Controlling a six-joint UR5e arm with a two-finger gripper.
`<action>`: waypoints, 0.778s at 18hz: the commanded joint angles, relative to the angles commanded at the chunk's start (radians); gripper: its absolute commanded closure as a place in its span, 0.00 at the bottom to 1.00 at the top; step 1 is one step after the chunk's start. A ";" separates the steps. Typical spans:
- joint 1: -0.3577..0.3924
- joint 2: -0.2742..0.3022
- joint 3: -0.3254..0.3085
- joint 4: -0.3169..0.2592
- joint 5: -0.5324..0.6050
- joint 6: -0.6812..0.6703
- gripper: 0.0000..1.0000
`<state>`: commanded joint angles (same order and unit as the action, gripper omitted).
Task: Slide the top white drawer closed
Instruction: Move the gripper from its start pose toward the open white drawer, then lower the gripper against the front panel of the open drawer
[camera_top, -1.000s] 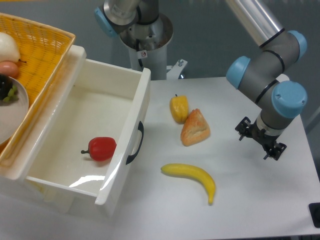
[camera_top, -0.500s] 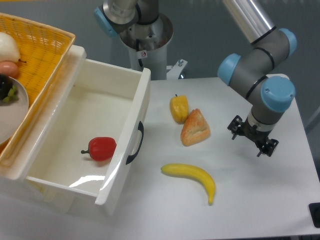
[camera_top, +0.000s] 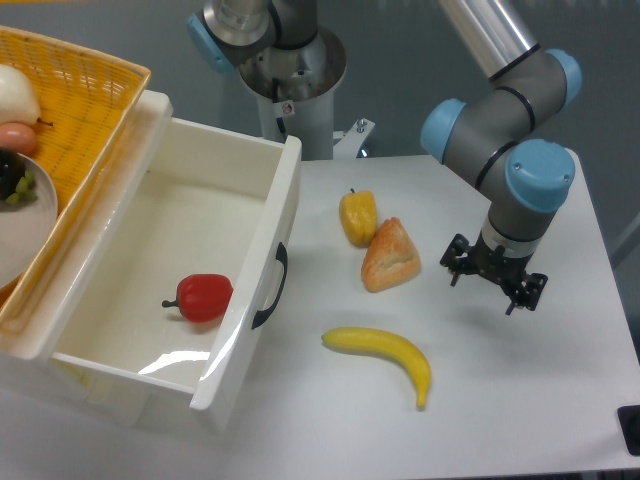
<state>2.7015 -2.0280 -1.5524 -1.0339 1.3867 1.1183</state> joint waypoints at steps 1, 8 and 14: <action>-0.006 0.009 -0.003 -0.023 -0.001 -0.023 0.34; -0.017 0.026 -0.002 -0.107 -0.011 -0.080 0.90; -0.040 0.063 0.008 -0.181 -0.115 -0.164 1.00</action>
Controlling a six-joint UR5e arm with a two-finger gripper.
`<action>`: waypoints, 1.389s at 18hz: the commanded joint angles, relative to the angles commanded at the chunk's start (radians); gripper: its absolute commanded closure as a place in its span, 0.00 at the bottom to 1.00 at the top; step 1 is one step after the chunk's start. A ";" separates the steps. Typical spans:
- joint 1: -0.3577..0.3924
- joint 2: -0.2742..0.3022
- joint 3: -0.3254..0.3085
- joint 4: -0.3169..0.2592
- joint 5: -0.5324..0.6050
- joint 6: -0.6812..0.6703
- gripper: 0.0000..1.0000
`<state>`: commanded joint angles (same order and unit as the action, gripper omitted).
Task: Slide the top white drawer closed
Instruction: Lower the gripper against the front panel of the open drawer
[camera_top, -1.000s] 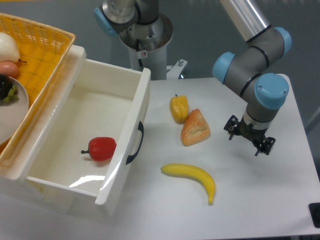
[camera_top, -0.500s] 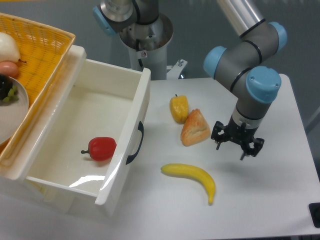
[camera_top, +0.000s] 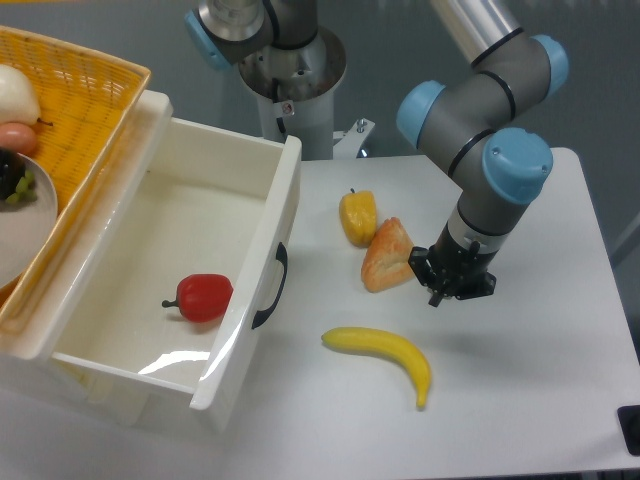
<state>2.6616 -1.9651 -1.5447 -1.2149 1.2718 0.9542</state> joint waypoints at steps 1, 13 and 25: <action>-0.015 0.000 -0.002 -0.005 -0.026 -0.008 1.00; -0.114 0.025 -0.005 -0.044 -0.200 -0.101 1.00; -0.134 0.058 0.000 -0.157 -0.275 -0.097 1.00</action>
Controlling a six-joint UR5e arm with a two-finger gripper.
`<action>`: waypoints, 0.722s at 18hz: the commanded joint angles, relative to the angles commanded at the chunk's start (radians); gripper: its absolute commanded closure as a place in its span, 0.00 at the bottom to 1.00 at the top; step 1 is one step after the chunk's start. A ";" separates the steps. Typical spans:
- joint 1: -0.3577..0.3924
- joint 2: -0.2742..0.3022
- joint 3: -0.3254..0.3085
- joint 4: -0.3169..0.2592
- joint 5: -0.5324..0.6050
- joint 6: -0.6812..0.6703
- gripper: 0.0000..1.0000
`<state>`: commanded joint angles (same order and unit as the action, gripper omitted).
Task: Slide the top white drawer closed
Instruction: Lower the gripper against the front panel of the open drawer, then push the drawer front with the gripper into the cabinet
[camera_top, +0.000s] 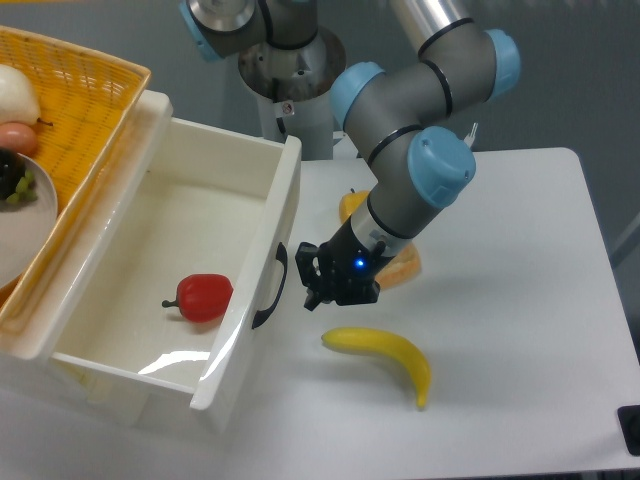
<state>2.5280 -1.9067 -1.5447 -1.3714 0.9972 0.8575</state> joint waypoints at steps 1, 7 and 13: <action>-0.002 0.002 -0.002 -0.006 -0.002 0.000 1.00; -0.015 0.008 -0.003 -0.021 -0.002 -0.002 1.00; -0.015 0.011 -0.005 -0.031 -0.011 0.000 1.00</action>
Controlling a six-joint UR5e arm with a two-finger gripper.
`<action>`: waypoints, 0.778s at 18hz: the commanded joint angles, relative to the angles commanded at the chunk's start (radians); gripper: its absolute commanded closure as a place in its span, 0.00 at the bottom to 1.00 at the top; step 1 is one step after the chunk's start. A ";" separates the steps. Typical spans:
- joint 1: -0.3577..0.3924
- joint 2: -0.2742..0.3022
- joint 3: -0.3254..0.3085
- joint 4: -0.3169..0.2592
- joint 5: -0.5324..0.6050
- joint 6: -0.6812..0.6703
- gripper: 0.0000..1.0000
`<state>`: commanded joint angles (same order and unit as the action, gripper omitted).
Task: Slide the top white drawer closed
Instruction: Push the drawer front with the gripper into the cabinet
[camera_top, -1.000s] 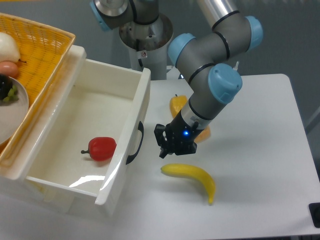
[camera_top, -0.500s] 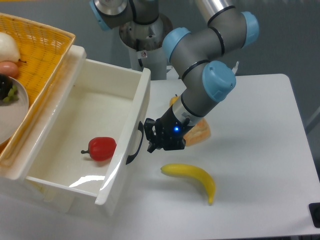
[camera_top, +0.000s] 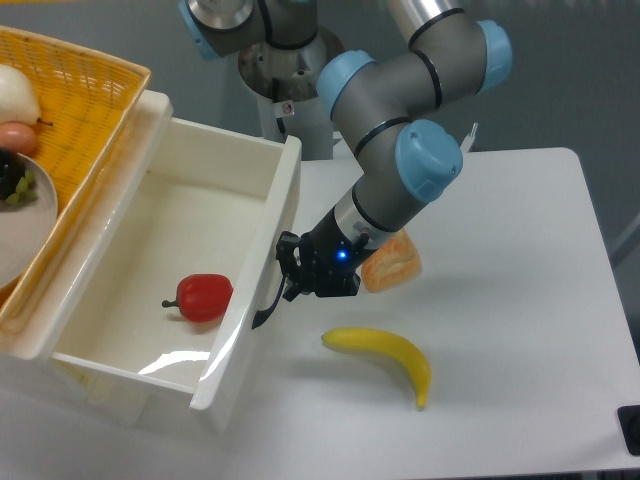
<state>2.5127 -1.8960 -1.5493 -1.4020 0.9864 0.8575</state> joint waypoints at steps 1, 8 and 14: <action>0.000 0.000 0.000 0.000 -0.006 0.000 1.00; -0.002 0.020 -0.006 -0.002 -0.018 -0.003 1.00; -0.026 0.020 -0.006 -0.002 -0.020 -0.006 1.00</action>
<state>2.4866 -1.8761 -1.5555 -1.4036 0.9664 0.8514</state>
